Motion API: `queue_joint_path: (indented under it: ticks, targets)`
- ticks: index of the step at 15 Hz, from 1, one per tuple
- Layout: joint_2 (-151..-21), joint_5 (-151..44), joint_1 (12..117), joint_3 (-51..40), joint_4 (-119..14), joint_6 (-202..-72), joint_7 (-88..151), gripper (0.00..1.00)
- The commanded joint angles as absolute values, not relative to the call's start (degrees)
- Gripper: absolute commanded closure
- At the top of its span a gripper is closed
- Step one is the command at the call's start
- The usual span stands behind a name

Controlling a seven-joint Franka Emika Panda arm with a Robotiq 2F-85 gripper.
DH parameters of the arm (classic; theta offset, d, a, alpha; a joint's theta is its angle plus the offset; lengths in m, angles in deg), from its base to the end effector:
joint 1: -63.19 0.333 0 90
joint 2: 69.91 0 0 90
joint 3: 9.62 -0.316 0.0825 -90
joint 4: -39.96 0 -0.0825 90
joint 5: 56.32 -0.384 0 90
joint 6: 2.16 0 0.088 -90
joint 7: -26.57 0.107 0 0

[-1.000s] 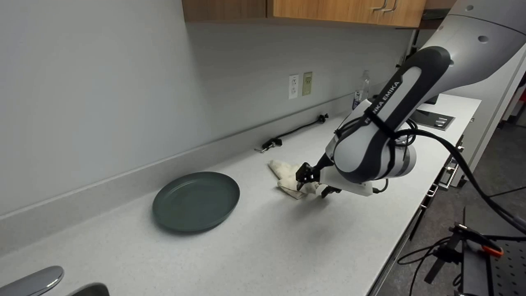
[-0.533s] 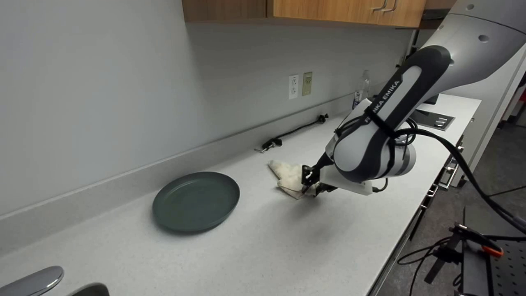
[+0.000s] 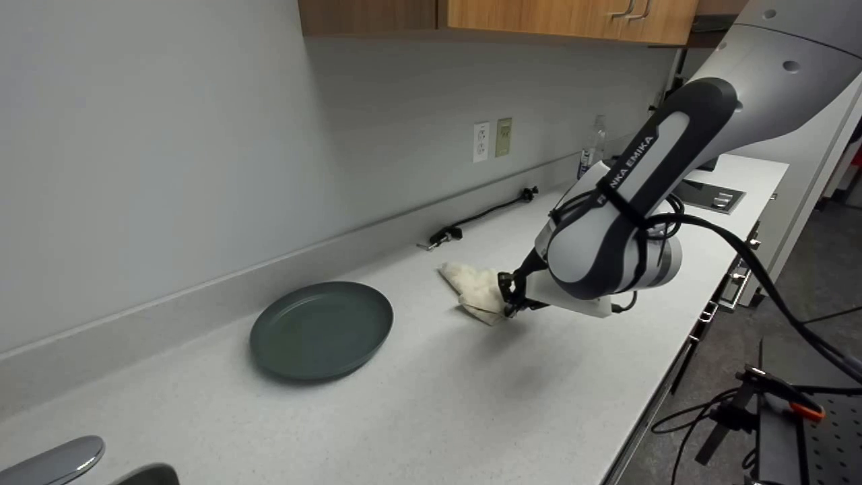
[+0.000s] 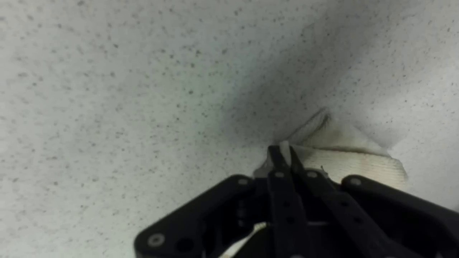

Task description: Unfold the towel

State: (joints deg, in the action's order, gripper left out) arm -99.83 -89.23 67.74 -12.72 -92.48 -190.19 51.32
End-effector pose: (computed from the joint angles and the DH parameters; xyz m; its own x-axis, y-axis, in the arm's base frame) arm 0.5364 0.0169 0.1604 0.5671 -0.7821 0.2583 -0.7111 -0.6231 -0.3256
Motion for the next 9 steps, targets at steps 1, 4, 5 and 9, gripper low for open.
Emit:
queue_joint_path:
  ticks: [1,4,5,9]
  targets:
    - [-97.01,-88.53,70.18,-10.02,-94.03,-188.66,52.37,0.99]
    - [-93.33,-88.32,69.26,-10.78,-95.22,-188.74,51.98,0.99]
    - [-92.02,-88.32,69.09,-11.01,-95.57,-188.82,51.94,0.99]
    - [-87.45,-88.25,68.63,-11.76,-96.93,-188.55,51.96,0.99]
